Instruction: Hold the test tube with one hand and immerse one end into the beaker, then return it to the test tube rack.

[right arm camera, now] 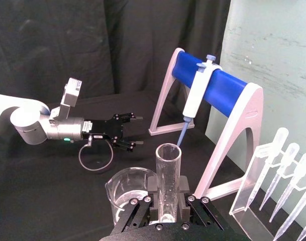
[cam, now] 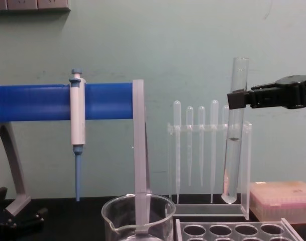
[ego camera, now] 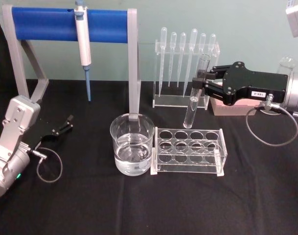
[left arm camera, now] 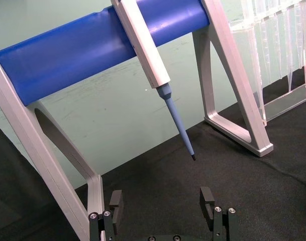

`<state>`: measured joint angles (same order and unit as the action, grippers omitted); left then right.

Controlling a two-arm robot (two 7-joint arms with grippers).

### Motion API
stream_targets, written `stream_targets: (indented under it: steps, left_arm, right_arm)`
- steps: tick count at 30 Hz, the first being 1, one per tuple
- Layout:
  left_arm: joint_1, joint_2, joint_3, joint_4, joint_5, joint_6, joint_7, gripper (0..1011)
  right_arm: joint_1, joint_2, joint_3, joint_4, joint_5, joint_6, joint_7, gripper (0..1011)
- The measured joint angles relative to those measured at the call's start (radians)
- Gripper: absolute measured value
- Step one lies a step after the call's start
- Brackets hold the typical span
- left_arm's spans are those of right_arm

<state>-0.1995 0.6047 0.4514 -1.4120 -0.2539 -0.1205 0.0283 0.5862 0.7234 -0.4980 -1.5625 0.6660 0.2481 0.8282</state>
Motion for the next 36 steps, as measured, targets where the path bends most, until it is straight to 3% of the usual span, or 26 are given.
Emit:
stream_targets:
  steps: [36]
  left_arm:
    - [0.0,0.0,0.0,0.0,0.0,0.0,0.0,1000]
  right_arm:
    - [0.0,0.0,0.0,0.0,0.0,0.0,0.0,224]
